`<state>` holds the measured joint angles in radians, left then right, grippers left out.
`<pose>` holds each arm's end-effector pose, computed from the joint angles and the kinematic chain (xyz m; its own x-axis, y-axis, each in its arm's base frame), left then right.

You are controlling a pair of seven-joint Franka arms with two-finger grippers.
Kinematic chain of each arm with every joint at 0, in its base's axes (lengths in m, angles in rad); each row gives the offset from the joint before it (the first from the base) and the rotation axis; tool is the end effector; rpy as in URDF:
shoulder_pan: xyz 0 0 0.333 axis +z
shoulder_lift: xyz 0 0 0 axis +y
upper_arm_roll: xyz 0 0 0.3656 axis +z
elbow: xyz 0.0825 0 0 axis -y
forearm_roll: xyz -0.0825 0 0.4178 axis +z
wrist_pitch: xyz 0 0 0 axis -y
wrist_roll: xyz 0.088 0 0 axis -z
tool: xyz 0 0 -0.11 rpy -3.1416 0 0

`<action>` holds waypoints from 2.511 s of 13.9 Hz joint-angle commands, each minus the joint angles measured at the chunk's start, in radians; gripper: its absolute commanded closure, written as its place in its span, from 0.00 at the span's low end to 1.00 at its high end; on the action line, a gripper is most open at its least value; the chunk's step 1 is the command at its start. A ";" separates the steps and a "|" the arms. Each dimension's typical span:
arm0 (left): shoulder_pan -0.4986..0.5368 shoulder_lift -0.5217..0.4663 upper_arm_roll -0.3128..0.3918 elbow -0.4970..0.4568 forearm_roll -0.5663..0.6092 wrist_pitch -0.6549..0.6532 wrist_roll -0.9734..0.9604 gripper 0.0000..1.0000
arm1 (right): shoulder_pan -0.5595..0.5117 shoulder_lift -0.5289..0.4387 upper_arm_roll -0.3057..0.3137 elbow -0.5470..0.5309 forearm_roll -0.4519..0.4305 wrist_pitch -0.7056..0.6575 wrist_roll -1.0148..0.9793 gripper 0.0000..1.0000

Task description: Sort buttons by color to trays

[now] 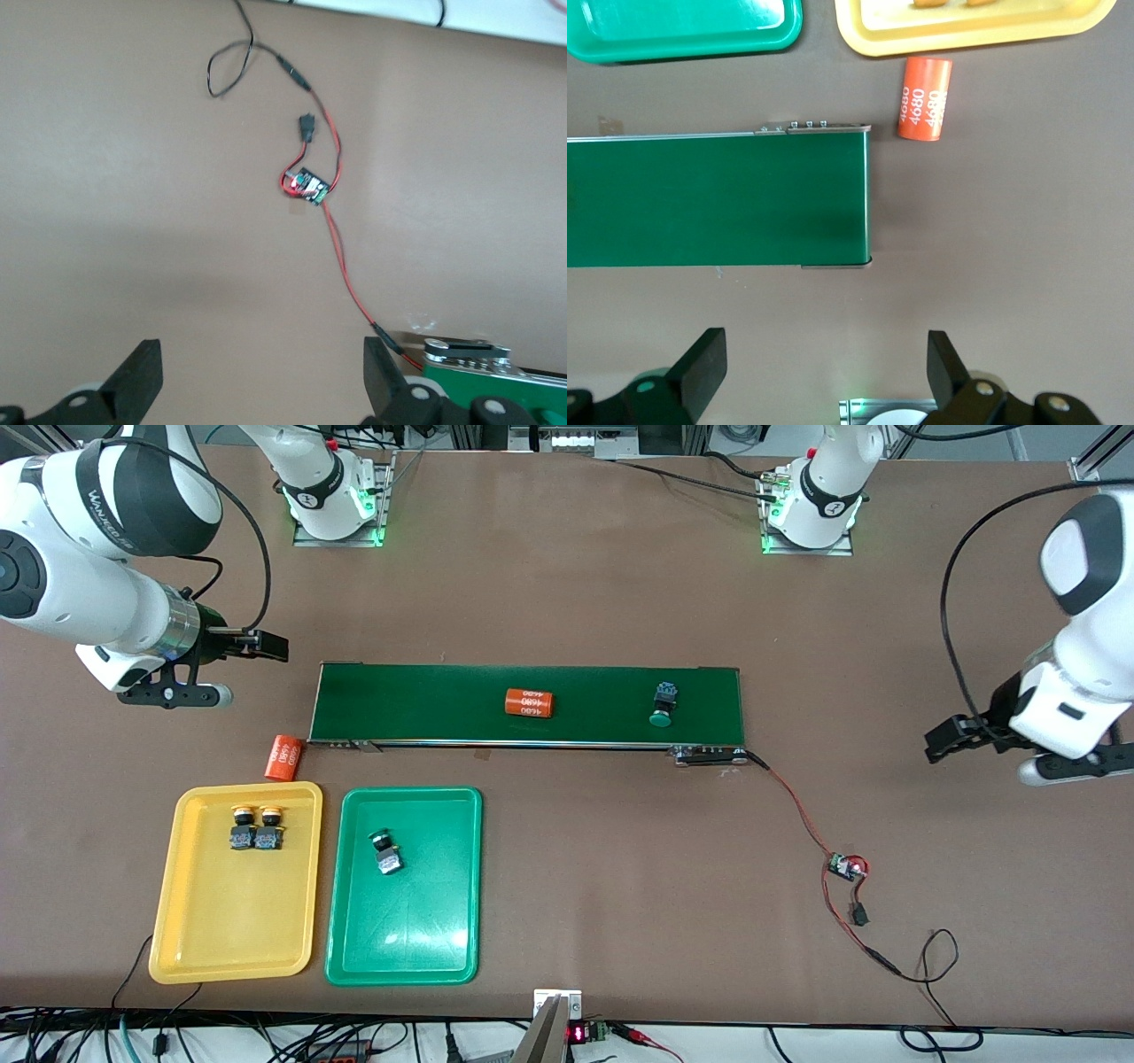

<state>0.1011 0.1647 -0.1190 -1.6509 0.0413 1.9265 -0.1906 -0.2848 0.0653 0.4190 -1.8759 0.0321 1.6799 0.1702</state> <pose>0.6661 -0.0034 0.5600 0.9803 0.1615 0.1137 0.1624 -0.9867 0.0009 0.5762 0.0763 0.4925 0.9652 -0.0379 -0.2589 -0.0427 -0.9990 -0.0128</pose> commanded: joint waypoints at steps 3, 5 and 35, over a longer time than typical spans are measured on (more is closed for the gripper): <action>-0.034 0.009 0.074 0.155 -0.090 -0.190 0.045 0.00 | 0.233 0.001 -0.217 0.053 0.020 -0.002 -0.011 0.00; -0.021 -0.005 0.084 0.169 -0.092 -0.212 0.117 0.00 | 0.302 0.002 -0.313 0.061 0.022 -0.006 -0.026 0.00; -0.005 -0.125 0.070 0.138 -0.060 -0.337 0.157 0.00 | 0.684 0.191 -0.373 -0.009 0.069 0.369 0.432 0.00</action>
<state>0.0928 0.0616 -0.0442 -1.5055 -0.0246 1.6001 -0.0528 0.3727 0.2293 0.0572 -1.9116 0.0855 2.0269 0.5538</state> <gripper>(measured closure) 0.000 0.000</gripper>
